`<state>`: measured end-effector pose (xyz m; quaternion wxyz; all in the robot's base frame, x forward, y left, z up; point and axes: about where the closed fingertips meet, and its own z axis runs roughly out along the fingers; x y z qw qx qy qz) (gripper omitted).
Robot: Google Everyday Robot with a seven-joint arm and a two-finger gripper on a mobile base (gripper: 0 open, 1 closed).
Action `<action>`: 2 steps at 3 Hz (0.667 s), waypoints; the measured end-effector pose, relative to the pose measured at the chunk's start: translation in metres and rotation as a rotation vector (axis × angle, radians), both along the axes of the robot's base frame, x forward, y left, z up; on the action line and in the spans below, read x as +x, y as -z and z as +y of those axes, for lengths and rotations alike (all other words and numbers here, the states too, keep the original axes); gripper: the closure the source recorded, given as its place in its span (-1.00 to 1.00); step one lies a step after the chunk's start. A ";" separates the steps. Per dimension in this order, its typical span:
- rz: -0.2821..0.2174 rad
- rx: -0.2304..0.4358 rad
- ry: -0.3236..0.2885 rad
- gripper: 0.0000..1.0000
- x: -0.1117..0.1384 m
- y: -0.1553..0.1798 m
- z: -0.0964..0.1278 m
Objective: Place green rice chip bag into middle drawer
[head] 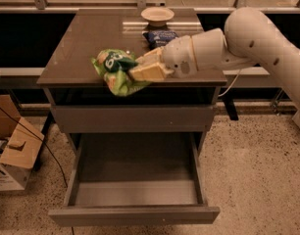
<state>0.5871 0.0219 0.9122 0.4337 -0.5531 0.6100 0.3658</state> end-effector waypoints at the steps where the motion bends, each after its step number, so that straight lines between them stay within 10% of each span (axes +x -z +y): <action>1: 0.025 0.018 0.002 1.00 -0.055 0.021 -0.029; 2: 0.105 0.024 0.035 1.00 -0.115 0.062 -0.064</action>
Offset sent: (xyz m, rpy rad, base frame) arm -0.1970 -0.1353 -0.1304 0.0185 0.2347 -0.1218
